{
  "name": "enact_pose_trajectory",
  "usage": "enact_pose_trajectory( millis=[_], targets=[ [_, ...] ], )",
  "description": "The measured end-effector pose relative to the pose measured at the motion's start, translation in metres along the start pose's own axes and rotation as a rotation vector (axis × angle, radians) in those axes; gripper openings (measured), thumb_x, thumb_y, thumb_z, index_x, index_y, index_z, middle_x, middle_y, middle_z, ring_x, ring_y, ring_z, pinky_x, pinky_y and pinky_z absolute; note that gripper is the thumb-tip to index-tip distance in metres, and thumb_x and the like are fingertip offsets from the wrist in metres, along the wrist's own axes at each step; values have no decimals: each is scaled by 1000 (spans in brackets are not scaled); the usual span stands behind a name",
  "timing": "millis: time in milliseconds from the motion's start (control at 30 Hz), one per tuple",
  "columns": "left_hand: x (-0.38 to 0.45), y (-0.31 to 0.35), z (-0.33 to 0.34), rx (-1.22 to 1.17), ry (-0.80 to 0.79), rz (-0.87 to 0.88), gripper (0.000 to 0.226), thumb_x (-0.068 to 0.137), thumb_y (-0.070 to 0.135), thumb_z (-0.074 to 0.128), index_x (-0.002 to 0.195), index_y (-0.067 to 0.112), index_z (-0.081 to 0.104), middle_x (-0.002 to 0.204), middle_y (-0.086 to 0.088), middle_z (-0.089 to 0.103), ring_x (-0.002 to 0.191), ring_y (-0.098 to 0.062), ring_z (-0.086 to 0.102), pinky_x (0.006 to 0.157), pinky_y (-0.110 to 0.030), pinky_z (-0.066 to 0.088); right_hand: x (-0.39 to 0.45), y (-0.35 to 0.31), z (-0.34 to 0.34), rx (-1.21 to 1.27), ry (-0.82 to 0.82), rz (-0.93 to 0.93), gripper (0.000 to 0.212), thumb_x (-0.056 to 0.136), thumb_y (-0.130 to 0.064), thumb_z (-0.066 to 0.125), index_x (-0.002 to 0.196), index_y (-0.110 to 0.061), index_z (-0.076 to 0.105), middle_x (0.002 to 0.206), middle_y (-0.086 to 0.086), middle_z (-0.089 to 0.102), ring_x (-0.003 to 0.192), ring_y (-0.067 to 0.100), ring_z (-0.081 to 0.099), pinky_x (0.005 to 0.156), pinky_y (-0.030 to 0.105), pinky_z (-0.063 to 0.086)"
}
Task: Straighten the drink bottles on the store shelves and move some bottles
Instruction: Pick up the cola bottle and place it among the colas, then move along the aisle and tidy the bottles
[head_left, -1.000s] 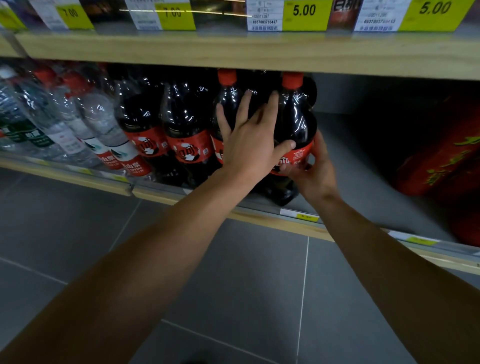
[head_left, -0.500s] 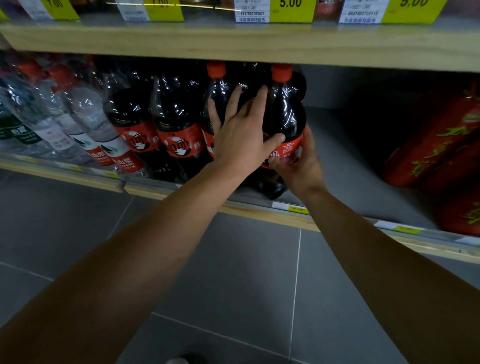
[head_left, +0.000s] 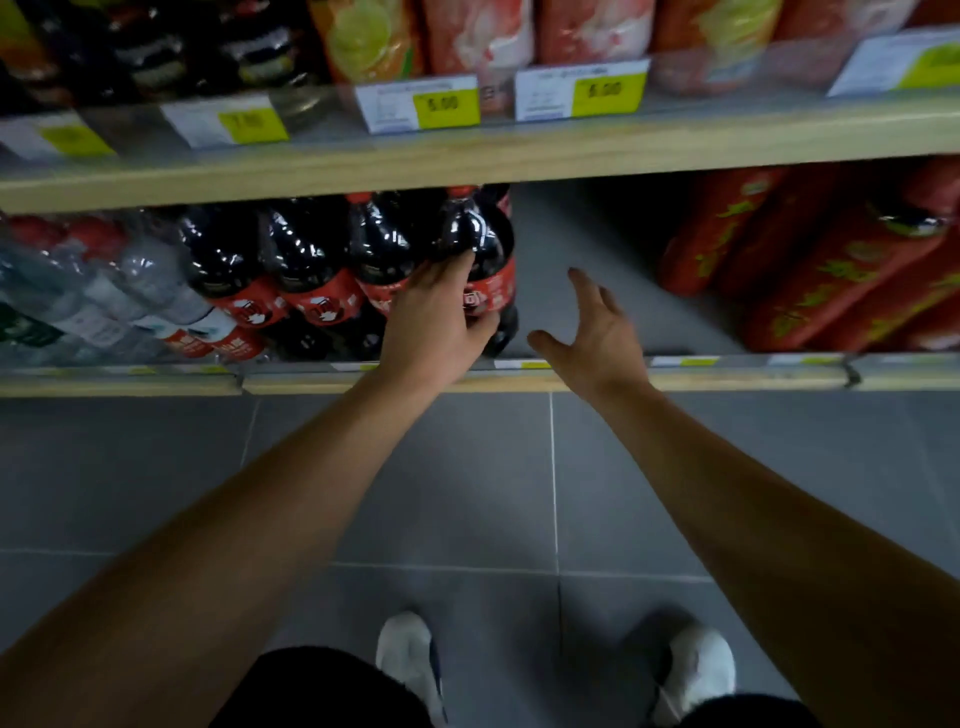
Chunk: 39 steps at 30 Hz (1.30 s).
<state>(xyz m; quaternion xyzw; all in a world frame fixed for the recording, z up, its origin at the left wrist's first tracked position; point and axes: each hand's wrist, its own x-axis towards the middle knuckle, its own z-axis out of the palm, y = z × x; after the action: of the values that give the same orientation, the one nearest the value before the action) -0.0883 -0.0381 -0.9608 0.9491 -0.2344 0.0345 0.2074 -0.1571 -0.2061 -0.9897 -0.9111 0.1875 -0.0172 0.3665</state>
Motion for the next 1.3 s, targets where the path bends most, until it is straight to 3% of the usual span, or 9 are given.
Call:
enact_pose_trajectory(
  millis=[200, 300, 400, 667, 867, 1100, 1300],
  targets=[
    [-18, 101, -44, 88, -336, 157, 73, 84, 37, 71, 143, 4, 44, 140, -19, 53, 127, -37, 50, 104, -48, 43, -96, 9, -119, -144, -42, 187, 90, 83, -46, 72, 154, -19, 24, 155, 6, 35, 143, 29, 29, 116, 43, 31],
    [-27, 172, -67, 118, -427, 289, 71, 85, 38, 68, 143, 4, 44, 137, -18, 53, 127, -38, 48, 102, -50, 43, -145, 16, -186, -170, -34, 320, 91, 85, -51, 69, 156, -21, 20, 159, 3, 28, 147, 27, 23, 117, 44, 29],
    [-36, 255, -88, 104, -520, 376, 74, 88, 42, 65, 149, 10, 37, 148, -15, 44, 136, -36, 39, 108, -52, 37, -197, 28, -258, -152, 24, 428, 92, 85, -50, 69, 156, -20, 20, 158, 4, 29, 147, 27, 20, 118, 43, 27],
    [-94, 516, -97, 39, -629, 623, 80, 86, 42, 68, 152, 12, 35, 157, -17, 32, 145, -34, 30, 116, -46, 29, -360, 120, -456, -175, 153, 646, 94, 85, -53, 67, 157, -24, 15, 162, 4, 23, 151, 30, 11, 122, 45, 14],
    [-126, 706, -112, 0, -627, 689, 82, 86, 45, 66, 153, 14, 32, 159, -17, 30, 146, -34, 27, 117, -48, 28, -445, 184, -613, -188, 210, 663, 95, 84, -54, 68, 157, -26, 14, 162, 3, 21, 151, 30, 10, 122, 46, 14],
    [-108, 871, -108, -84, -579, 695, 82, 88, 46, 66, 156, 18, 28, 162, -10, 23, 149, -30, 20, 120, -44, 23, -458, 248, -755, -229, 259, 646, 92, 85, -54, 68, 157, -25, 18, 161, 5, 25, 150, 31, 13, 122, 46, 16],
    [-59, 980, -51, -117, -588, 700, 81, 88, 47, 65, 155, 20, 28, 162, -9, 25, 148, -28, 23, 118, -46, 26, -423, 323, -851, -247, 291, 645, 90, 86, -53, 67, 157, -24, 19, 162, 5, 24, 150, 30, 13, 122, 45, 17]
  ],
)
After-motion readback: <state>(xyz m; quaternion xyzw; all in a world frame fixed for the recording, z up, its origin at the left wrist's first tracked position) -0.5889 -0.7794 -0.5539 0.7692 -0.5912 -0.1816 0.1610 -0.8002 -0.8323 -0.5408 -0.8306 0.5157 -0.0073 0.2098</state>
